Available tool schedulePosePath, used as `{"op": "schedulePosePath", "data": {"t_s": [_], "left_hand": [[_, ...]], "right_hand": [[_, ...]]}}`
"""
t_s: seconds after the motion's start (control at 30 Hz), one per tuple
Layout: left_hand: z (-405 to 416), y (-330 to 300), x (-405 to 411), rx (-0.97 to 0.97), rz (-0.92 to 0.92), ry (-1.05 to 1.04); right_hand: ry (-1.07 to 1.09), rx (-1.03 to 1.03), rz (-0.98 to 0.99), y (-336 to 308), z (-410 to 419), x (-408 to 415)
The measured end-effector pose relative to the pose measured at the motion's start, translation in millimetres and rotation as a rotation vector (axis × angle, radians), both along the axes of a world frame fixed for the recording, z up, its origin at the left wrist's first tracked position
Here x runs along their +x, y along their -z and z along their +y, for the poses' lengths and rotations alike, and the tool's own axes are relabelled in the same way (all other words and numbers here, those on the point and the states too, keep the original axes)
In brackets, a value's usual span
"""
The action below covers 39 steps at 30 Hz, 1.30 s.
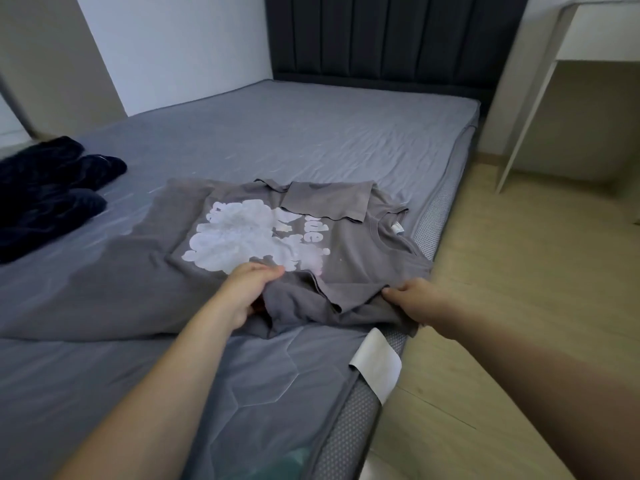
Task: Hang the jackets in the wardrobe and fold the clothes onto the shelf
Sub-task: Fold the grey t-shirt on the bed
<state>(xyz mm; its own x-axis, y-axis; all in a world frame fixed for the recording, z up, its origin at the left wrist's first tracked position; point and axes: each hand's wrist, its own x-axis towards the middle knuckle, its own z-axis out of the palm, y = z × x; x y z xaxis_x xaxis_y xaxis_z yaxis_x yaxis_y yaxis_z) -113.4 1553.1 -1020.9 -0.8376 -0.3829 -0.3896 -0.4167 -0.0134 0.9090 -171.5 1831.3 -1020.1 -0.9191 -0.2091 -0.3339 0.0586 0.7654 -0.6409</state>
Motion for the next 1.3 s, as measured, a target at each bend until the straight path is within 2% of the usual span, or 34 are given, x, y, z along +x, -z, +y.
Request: {"op": "schedulePosePath", "data": {"t_s": [0.1, 0.2, 0.27, 0.33, 0.37, 0.43, 0.53, 0.63, 0.7, 0.83, 0.9, 1.0, 1.07, 1.13, 1.17, 1.23, 1.3], "left_hand": [[-3, 12, 5, 0.158, 0.01, -0.048], [-6, 7, -4, 0.262, 0.206, -0.228], [-6, 9, -7, 0.109, 0.248, -0.308], [1, 19, -3, -0.104, 0.183, -0.26], [4, 25, -1, -0.132, 0.144, -0.218], [9, 32, 3, -0.091, 0.114, -0.2], [11, 26, 2, -0.043, 0.091, -0.232], [17, 18, 4, -0.033, 0.012, -0.175], [22, 17, 7, -0.155, -0.024, -0.111], [30, 17, 17, -0.686, -0.049, 0.02], [32, 15, 23, -0.9, -0.085, 0.091], [37, 11, 34, -1.226, -0.215, 0.152], [50, 1, 38, -1.468, -0.143, 0.161], [74, -9, 36, -1.502, 0.162, 0.256], [90, -14, 33, -1.422, 0.258, 0.388], [133, -18, 22, -1.219, 0.233, 0.662], [175, -16, 3, -1.181, 0.098, 0.788]], "right_hand": [[-0.02, 0.119, 0.12, 6, -6, -4], [-0.012, 0.158, 0.213, 4, -9, -12], [-0.095, 0.271, 0.25, 3, -11, -14], [-0.275, 0.38, 0.221, 4, -14, -10], [-0.341, 0.402, 0.213, 4, -18, -9], [-0.384, 0.349, 0.249, 5, -26, -9], [-0.2, 0.076, 0.228, 3, -34, -15], [-0.075, 0.039, 0.325, 2, -37, -25], [-0.027, 0.114, 0.306, 0, -36, -34], [-0.136, 0.356, 0.032, -5, -44, -45], [-0.163, 0.421, -0.035, -6, -49, -49], [-0.106, 0.361, -0.16, -14, -40, -62], [-0.062, 0.311, -0.132, -24, -26, -79], [-0.015, 0.305, 0.034, -37, -11, -103], [-0.013, 0.332, 0.084, -42, -6, -115], [-0.022, 0.332, 0.097, -50, 0, -135], [-0.043, 0.243, 0.017, -48, 2, -158]]}}
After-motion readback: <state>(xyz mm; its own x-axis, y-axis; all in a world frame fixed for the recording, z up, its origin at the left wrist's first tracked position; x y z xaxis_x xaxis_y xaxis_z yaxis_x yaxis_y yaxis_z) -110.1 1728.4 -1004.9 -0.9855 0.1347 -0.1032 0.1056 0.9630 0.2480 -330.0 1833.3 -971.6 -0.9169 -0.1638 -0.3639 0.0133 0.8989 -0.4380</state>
